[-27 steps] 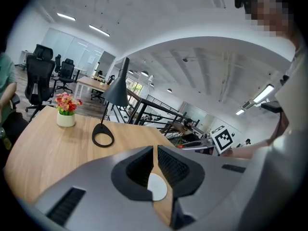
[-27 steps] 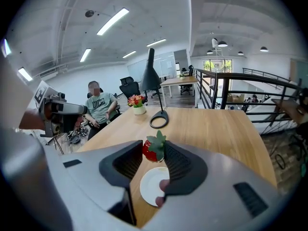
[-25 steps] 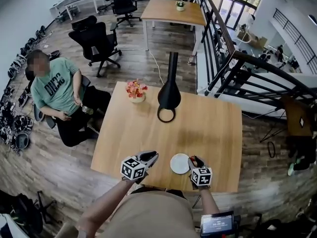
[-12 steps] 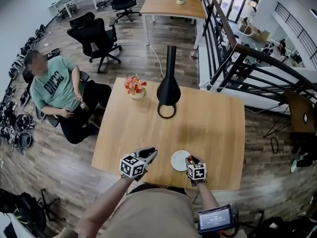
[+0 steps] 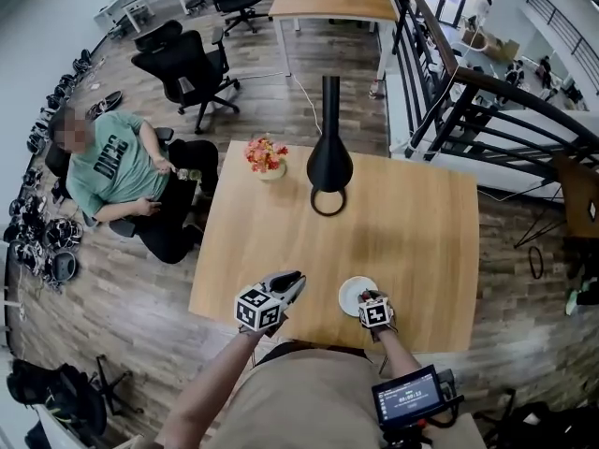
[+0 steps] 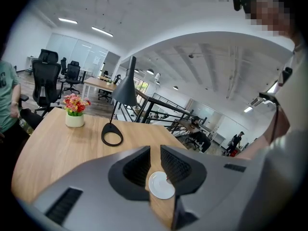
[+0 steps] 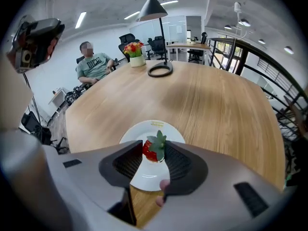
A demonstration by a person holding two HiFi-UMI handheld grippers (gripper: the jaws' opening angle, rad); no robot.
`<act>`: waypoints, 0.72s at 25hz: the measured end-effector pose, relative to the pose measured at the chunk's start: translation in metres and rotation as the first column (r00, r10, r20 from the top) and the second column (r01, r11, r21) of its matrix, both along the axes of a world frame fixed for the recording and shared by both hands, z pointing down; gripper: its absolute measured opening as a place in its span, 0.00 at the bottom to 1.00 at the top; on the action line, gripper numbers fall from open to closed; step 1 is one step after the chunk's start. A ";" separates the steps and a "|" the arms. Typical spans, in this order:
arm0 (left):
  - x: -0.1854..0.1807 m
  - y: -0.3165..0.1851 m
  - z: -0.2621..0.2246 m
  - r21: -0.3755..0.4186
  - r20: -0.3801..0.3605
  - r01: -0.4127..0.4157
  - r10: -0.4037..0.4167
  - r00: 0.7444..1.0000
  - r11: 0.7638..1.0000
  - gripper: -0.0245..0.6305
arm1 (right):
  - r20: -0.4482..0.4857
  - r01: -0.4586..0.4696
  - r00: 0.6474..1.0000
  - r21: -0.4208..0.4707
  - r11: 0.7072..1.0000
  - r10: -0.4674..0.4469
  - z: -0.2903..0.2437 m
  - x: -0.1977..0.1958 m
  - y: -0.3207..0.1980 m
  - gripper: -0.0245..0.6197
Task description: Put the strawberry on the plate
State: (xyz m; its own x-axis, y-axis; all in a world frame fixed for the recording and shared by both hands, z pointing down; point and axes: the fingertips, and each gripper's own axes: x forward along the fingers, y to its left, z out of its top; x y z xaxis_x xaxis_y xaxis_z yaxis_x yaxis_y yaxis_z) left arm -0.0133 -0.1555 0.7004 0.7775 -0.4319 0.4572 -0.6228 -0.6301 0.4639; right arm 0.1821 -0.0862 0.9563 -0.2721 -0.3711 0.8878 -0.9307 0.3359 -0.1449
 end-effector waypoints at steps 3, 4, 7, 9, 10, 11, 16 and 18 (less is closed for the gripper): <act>0.001 -0.001 -0.004 0.001 -0.007 -0.002 0.002 1.000 1.000 0.11 | -0.024 0.024 0.999 -0.005 1.000 -0.024 0.005 0.000 -0.003 0.27; 0.000 -0.001 -0.004 0.002 -0.007 -0.002 0.002 1.000 1.000 0.11 | -0.033 0.034 0.999 -0.005 0.999 -0.034 0.006 0.000 -0.004 0.27; -0.004 0.001 -0.001 -0.006 -0.006 0.005 -0.005 1.000 1.000 0.11 | -0.051 0.061 0.997 -0.017 0.998 -0.062 0.014 -0.007 -0.005 0.27; -0.005 0.004 0.003 -0.016 -0.011 0.010 -0.010 1.000 1.000 0.11 | -0.064 0.076 0.995 -0.021 0.997 -0.077 0.021 -0.007 -0.003 0.27; -0.004 0.006 0.006 -0.021 -0.013 0.009 -0.009 1.000 1.000 0.11 | -0.072 0.080 0.994 -0.027 0.996 -0.082 0.025 -0.006 -0.001 0.27; -0.002 0.008 0.008 -0.026 -0.016 0.006 -0.006 1.000 1.000 0.11 | -0.083 0.080 0.993 -0.037 0.996 -0.083 0.030 -0.003 0.002 0.27; -0.002 0.019 0.011 -0.041 -0.018 -0.003 0.002 1.000 0.999 0.11 | -0.084 0.087 0.992 -0.051 0.995 -0.091 0.036 -0.007 0.013 0.27; -0.004 0.020 0.008 -0.040 -0.016 0.004 -0.005 1.000 0.999 0.11 | -0.073 0.100 0.992 -0.048 0.994 -0.104 0.034 -0.014 0.010 0.27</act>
State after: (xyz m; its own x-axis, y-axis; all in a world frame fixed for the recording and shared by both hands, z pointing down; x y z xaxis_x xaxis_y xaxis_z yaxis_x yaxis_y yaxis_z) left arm -0.0173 -0.1356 0.7086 0.7829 -0.4173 0.4615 -0.6180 -0.6079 0.4985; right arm 0.1683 -0.0757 0.9908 -0.2387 -0.3052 0.9219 -0.9007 0.4244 -0.0928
